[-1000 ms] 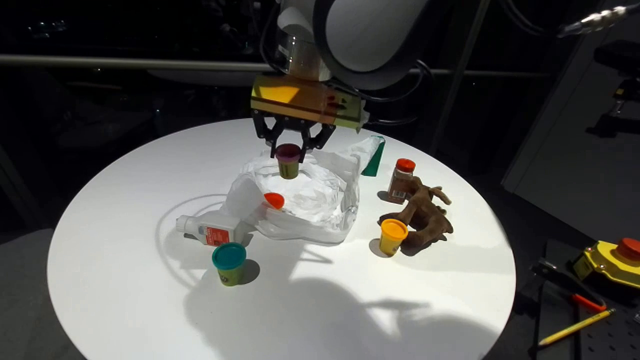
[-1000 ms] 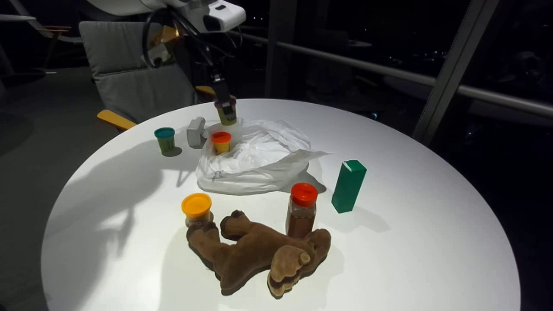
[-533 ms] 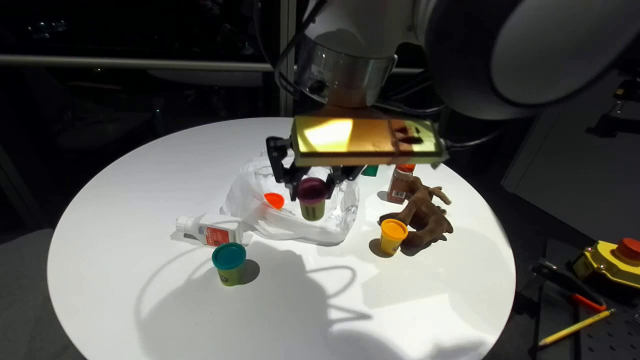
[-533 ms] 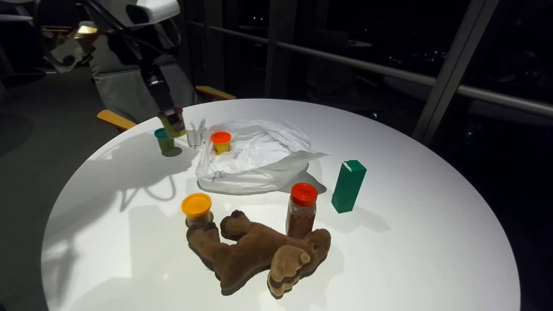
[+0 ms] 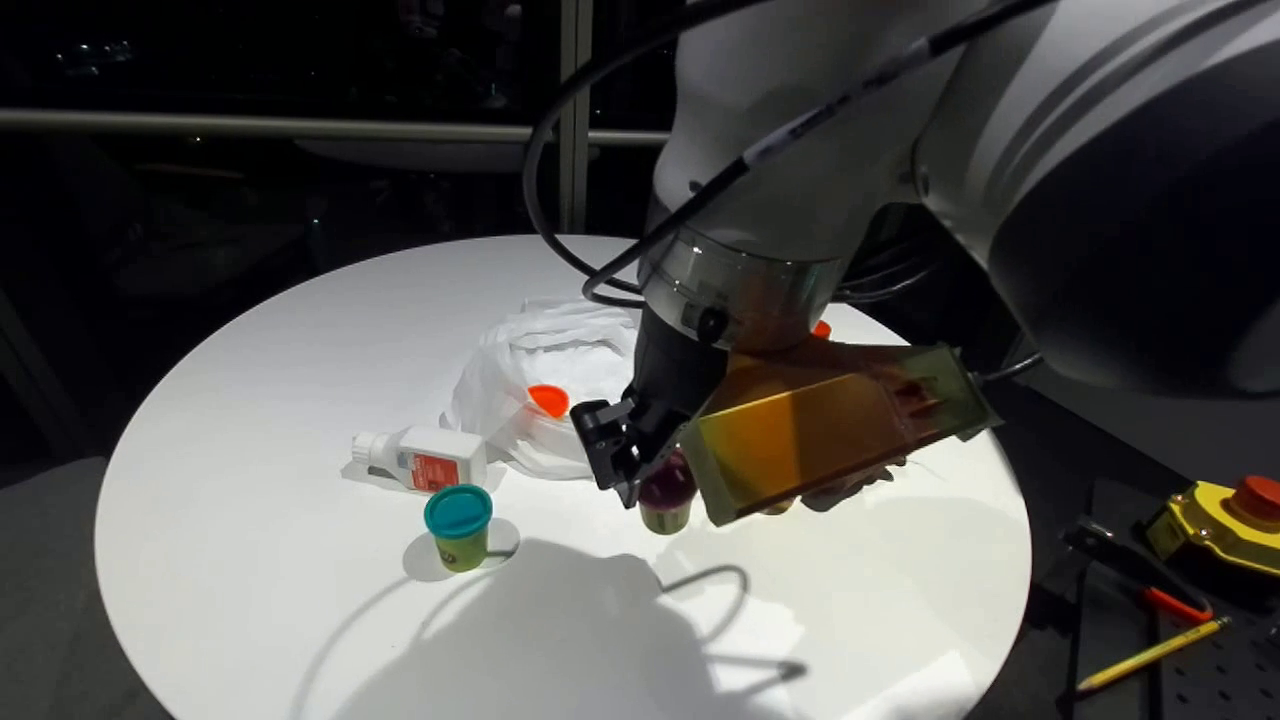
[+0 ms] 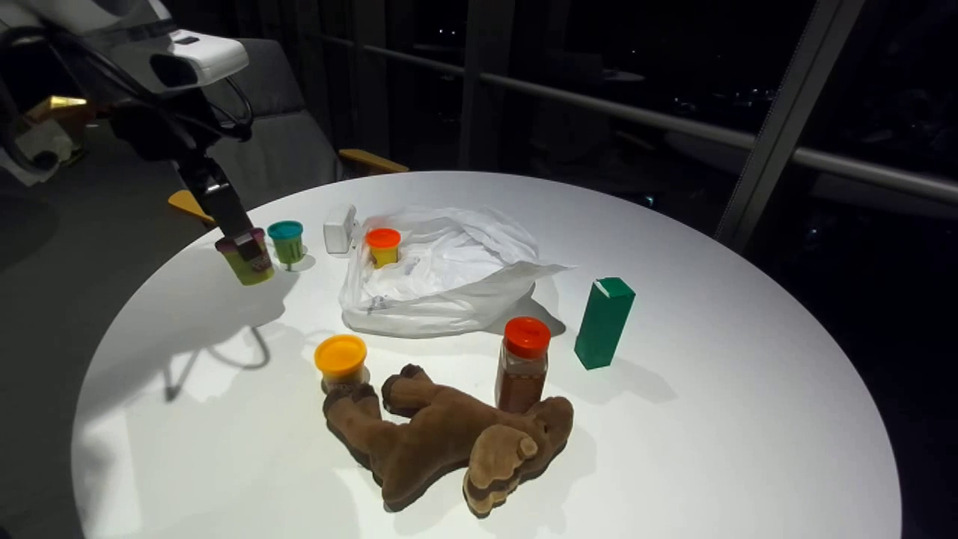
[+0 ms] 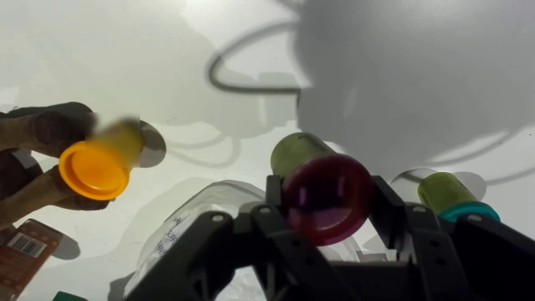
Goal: Remove the objects from the plastic and put them on the table
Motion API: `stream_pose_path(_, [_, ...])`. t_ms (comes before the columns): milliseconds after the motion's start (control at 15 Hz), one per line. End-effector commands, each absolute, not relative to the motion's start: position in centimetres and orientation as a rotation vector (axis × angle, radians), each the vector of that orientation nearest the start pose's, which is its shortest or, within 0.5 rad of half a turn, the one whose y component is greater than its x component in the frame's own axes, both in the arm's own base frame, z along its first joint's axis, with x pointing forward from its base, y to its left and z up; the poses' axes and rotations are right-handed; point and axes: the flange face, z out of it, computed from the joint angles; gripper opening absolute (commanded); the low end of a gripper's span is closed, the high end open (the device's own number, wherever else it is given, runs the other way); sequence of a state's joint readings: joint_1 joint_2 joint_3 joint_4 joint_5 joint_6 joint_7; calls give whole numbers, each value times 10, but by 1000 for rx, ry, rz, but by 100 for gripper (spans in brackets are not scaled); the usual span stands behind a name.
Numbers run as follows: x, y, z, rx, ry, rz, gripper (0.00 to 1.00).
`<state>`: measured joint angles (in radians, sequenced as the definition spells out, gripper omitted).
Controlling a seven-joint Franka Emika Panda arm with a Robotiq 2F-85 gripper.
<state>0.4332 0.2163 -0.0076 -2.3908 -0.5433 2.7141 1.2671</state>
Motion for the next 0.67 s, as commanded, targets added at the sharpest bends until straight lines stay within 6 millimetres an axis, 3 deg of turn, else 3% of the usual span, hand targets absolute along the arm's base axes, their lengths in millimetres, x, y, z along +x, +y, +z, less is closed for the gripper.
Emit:
stream_pose_path(0, [481, 212, 225, -3078, 496, -469, 28])
stream_pose_path(200, [496, 208, 204, -3003, 421, -441, 28])
stream_pose_path(600, [515, 228, 171, -2942, 248, -333, 28])
